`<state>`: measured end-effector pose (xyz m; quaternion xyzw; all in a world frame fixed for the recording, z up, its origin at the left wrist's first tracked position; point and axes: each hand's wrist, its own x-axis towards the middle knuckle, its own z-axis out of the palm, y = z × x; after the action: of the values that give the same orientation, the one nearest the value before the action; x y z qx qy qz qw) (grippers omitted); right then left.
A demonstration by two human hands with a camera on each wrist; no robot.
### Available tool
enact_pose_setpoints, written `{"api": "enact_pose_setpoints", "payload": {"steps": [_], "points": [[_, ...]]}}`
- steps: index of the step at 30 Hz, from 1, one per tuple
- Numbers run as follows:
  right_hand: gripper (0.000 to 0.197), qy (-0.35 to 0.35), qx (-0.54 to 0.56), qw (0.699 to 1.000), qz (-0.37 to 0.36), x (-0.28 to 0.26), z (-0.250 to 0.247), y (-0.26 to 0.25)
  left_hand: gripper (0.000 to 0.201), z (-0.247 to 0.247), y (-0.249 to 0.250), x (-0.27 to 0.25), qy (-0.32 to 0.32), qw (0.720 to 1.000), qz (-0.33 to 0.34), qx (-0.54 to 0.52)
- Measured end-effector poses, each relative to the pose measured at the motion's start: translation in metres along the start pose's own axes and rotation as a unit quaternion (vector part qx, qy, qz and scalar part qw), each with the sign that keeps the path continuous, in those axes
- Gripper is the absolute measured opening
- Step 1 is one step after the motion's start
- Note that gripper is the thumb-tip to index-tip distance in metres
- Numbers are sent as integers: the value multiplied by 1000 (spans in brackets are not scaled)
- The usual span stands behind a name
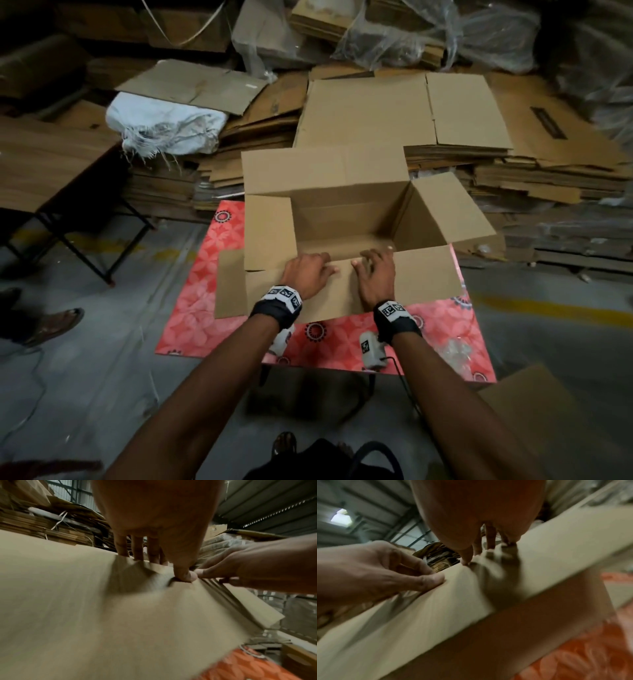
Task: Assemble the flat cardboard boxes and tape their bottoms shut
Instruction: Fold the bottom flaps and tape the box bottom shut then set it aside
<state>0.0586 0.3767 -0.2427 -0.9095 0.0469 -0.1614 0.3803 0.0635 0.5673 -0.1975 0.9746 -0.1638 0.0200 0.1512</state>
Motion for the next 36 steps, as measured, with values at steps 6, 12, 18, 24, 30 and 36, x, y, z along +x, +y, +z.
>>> {"api": "enact_pose_setpoints", "payload": {"steps": [6,12,18,24,30,36], "points": [[40,-103,-2,994,-34,-4,7,-26,40,-24,-44,10,-29,997,62,-23],[28,-121,-7,991,-53,-5,31,-37,44,-49,-81,4,-81,977,47,191],[25,-90,-3,994,-67,-6,42,-35,43,-40,-89,-15,-87,983,25,160],[25,-90,-23,993,-73,-8,42,-32,46,-63,-76,-30,143,988,17,48],[26,-85,-69,991,-77,-12,43,-31,47,-73,-127,-66,372,917,-138,-50],[28,-75,-94,989,-83,-12,47,-33,65,-26,-145,-109,243,886,-391,-61]]}}
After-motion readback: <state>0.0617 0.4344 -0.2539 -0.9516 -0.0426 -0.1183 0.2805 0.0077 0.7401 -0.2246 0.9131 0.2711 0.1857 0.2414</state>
